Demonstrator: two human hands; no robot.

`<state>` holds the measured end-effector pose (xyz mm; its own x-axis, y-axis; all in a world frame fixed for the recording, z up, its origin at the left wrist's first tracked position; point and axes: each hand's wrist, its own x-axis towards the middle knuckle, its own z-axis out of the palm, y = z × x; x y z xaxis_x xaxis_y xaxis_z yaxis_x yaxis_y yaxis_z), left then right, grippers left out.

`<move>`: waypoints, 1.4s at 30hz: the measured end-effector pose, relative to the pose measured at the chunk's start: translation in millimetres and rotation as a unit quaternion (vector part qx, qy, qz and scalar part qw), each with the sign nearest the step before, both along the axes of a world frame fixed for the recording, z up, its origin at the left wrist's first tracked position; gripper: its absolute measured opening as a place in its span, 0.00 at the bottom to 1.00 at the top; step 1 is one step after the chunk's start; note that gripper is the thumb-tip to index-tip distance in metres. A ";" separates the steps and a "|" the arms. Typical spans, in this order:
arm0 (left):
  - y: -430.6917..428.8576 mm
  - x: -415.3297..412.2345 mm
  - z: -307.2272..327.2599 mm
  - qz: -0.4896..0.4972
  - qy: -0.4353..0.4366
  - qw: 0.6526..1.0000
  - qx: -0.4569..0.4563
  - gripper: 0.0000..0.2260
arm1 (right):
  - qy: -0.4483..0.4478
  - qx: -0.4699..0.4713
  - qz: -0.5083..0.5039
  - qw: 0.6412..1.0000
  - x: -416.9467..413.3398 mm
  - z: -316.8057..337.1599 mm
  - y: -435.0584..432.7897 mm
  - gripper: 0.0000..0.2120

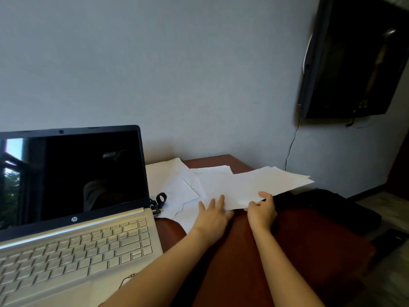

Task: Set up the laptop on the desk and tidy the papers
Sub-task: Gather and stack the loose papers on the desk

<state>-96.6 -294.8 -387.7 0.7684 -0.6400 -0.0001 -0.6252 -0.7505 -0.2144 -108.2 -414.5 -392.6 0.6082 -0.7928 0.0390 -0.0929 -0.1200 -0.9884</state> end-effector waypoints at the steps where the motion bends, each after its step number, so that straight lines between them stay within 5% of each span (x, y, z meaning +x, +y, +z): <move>1: -1.1 -6.6 0.3 0.012 0.001 1.000 0.005 0.22 | -0.013 0.014 -0.018 1.000 -6.3 1.6 -0.1 0.18; 11: 22.9 -36.6 5.6 0.046 0.016 0.999 -0.003 0.23 | -0.058 0.080 -0.125 0.987 -66.9 8.1 -2.8 0.22; 25: 37.7 -33.8 28.2 0.097 -0.031 0.992 -0.075 0.22 | 0.004 0.123 -0.044 0.991 -123.3 3.7 -45.0 0.21; 30: 25.2 -38.5 39.9 0.096 -0.010 0.981 -0.169 0.24 | 0.043 0.114 -0.009 0.993 -148.4 4.9 -63.4 0.17; 36: 9.4 -58.8 58.0 0.067 0.018 0.950 -0.304 0.27 | 0.096 0.099 0.045 0.989 -168.2 13.4 -58.8 0.23; 42: -14.6 -111.5 53.2 -0.055 0.054 0.985 -0.157 0.32 | 0.093 0.148 0.084 0.981 -166.6 22.5 -43.6 0.14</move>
